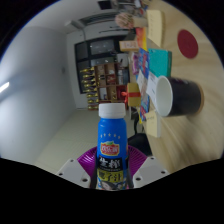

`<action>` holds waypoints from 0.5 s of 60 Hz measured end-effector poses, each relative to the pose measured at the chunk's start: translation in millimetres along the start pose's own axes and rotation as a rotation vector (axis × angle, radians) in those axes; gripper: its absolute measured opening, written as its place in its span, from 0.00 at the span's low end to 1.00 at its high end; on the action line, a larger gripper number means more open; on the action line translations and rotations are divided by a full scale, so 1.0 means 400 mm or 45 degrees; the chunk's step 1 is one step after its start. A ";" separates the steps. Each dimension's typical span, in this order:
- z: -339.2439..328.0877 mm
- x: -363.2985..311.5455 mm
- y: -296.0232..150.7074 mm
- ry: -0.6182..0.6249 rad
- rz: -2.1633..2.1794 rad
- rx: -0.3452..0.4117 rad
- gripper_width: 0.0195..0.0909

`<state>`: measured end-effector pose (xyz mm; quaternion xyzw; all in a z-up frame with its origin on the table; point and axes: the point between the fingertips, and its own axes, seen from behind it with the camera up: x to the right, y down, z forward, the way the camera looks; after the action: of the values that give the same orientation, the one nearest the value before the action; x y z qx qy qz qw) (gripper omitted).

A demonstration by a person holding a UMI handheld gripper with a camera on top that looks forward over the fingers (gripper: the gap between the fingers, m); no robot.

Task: Pour water

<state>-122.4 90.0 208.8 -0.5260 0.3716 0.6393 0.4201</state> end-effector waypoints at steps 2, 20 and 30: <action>-0.002 -0.001 0.008 -0.002 0.066 -0.019 0.31; -0.008 0.039 0.018 0.000 0.493 -0.044 0.32; -0.022 0.060 0.006 0.050 0.541 -0.024 0.32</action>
<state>-123.9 84.7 183.6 -0.4521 0.4763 0.7066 0.2635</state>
